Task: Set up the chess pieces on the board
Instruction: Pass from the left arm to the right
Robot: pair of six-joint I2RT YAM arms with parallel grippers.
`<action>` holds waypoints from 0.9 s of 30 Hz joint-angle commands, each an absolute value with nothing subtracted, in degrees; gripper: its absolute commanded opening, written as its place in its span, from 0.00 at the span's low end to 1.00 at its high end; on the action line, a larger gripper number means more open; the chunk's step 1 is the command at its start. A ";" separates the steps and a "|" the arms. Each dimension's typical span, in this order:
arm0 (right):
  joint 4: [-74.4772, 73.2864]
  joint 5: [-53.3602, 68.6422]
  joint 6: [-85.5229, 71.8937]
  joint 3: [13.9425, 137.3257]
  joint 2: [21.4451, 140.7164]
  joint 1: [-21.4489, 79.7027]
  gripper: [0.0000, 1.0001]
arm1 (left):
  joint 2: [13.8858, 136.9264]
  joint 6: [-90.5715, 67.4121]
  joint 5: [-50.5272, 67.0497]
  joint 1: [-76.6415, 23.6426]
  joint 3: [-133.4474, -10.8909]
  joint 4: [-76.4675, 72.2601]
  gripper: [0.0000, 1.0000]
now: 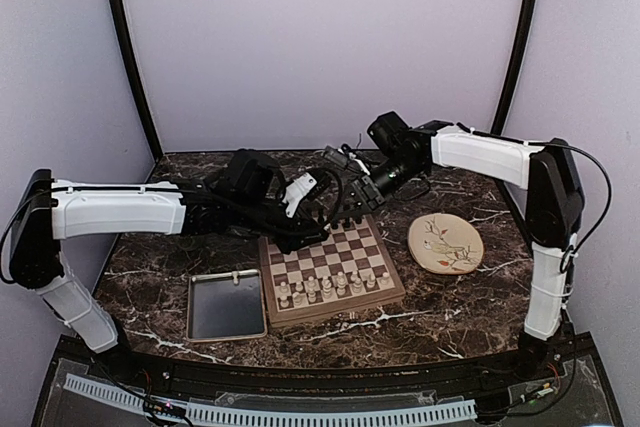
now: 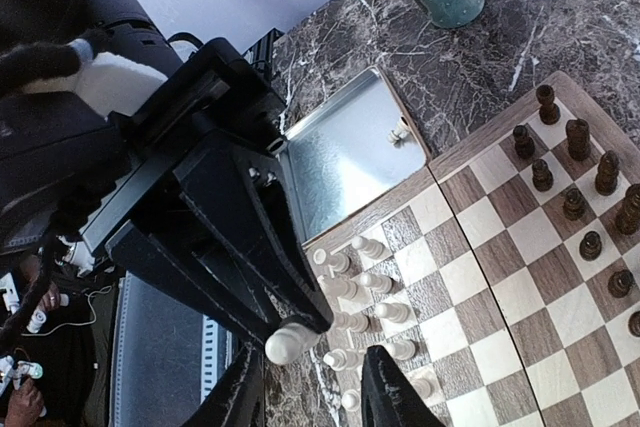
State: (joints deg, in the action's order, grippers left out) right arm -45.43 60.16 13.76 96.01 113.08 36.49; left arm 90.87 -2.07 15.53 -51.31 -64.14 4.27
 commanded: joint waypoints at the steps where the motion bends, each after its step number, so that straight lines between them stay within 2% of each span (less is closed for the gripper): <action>1: -46.38 59.99 13.17 98.60 114.90 38.15 0.34 | 91.24 -1.80 17.07 -51.68 -65.83 2.90 0.12; 10: -47.62 60.39 13.84 99.16 115.84 39.98 0.28 | 90.55 -1.84 15.89 -51.68 -65.33 3.78 0.12; 16: -47.83 59.61 14.15 98.79 115.73 40.17 0.18 | 90.49 -2.53 14.72 -51.70 -64.97 3.16 0.12; 21: -47.49 58.28 13.73 98.44 115.71 40.22 0.17 | 90.52 -2.72 13.98 -51.68 -64.62 2.90 0.12; 27: -46.77 56.63 13.16 98.44 115.69 40.22 0.08 | 90.36 -2.89 12.45 -51.68 -64.41 3.05 0.12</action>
State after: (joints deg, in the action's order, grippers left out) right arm -46.89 58.54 13.37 97.71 114.93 39.51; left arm 91.29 -2.37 14.11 -51.40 -64.47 4.54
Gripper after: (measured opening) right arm 0.107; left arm 0.152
